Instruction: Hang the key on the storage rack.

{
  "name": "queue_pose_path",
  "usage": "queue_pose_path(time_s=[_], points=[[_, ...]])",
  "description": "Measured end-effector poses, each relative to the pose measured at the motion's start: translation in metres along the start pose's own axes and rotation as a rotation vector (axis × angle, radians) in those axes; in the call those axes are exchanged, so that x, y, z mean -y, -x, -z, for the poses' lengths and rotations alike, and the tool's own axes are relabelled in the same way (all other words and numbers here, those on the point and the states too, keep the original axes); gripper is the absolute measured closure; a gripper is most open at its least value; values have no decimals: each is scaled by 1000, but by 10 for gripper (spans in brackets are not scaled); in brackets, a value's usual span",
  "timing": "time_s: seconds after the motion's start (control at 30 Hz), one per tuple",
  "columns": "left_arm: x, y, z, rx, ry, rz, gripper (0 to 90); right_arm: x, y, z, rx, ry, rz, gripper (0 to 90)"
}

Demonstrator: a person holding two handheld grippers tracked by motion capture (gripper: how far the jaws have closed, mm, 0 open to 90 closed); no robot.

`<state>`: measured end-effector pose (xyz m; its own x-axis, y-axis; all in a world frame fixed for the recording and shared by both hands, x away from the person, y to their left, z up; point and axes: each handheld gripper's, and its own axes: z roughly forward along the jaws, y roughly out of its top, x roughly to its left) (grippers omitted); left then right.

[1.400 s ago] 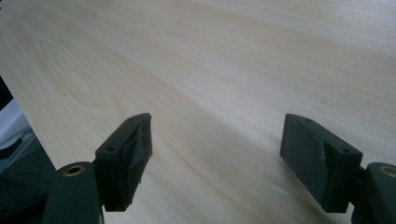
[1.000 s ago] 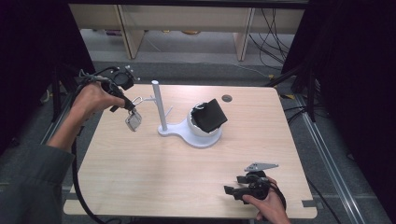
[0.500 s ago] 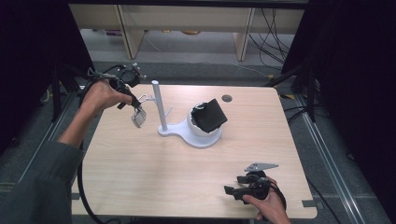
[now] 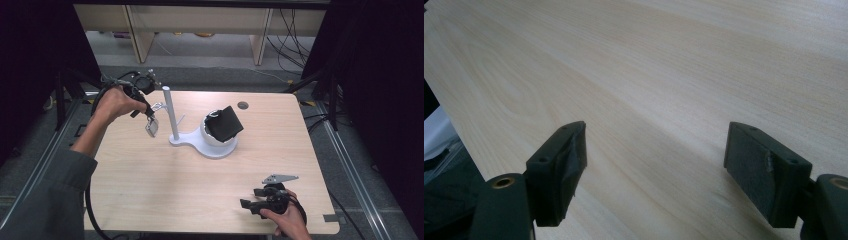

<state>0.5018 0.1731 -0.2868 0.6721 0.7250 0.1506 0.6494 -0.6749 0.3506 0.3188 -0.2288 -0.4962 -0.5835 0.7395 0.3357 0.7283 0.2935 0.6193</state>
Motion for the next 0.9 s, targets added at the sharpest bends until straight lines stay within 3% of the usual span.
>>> queue_pose_path(time_s=[0.33,0.37,0.43,0.67,0.9], points=[[-5,3,-10,11,-25,0,748,0,0,1,10,9,14,261],[-5,3,-11,15,-20,12,747,0,-2,1,5,-1,-17,260],[-5,3,-15,13,-29,2,748,0,0,1,4,3,5,261],[-6,2,-22,16,-22,16,748,0,0,0,5,4,5,261],[-8,3,-27,8,-15,3,748,0,-1,1,5,2,-6,261]])
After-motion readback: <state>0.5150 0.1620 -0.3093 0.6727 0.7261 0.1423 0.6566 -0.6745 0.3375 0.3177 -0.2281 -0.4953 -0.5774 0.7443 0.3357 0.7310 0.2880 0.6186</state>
